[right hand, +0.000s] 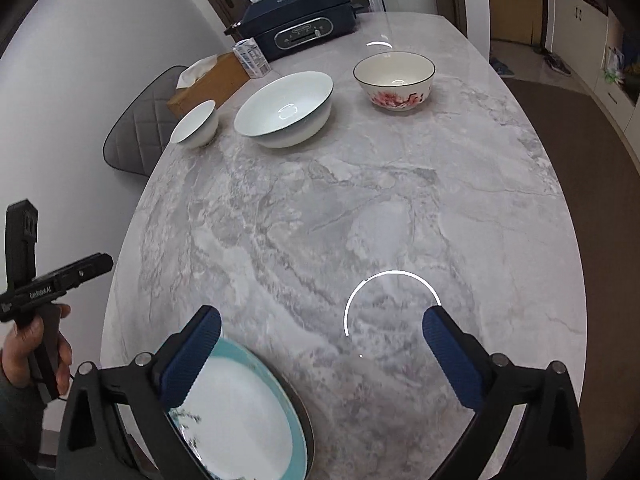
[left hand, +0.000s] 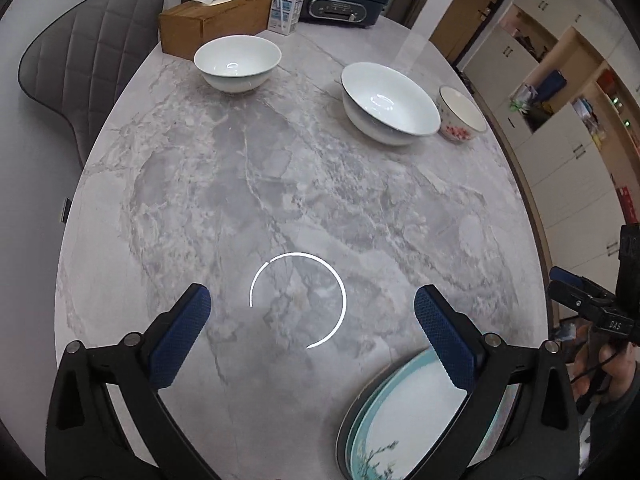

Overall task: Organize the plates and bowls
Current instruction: 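Move the right tool to the large white bowl and close on its rim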

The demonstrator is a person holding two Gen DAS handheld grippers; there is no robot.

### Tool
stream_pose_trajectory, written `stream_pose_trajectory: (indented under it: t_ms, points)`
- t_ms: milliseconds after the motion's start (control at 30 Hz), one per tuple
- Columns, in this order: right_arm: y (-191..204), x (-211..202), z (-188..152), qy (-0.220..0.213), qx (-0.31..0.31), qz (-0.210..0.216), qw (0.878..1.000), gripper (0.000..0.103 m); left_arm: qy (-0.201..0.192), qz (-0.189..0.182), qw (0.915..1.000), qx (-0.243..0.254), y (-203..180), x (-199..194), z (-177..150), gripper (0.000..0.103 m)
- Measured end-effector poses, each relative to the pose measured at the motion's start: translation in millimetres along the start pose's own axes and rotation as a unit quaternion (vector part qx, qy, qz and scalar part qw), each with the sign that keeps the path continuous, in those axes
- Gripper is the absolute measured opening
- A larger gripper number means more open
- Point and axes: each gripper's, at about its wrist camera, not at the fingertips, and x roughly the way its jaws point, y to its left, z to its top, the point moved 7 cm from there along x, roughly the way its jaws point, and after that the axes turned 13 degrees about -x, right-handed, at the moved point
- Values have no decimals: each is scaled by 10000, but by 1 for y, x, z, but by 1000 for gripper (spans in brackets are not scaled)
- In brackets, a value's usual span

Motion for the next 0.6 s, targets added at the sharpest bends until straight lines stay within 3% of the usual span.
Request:
stream_pose_trajectory:
  t_ms: [100, 233, 367, 600]
  points:
    - [-13, 9, 49, -182, 5, 69, 9998, 103, -148, -158, 9996, -198, -9, 11, 41, 103]
    - [-27, 31, 114, -245, -151, 102, 9995, 103, -301, 160, 9994, 14, -28, 41, 97, 103]
    - [-43, 69, 152, -109, 80, 269, 9995, 101, -211, 290, 9994, 34, -44, 82, 143, 103]
    - [-49, 124, 177, 67, 374, 428, 9984, 75, -71, 329, 9994, 13, -70, 143, 189, 103]
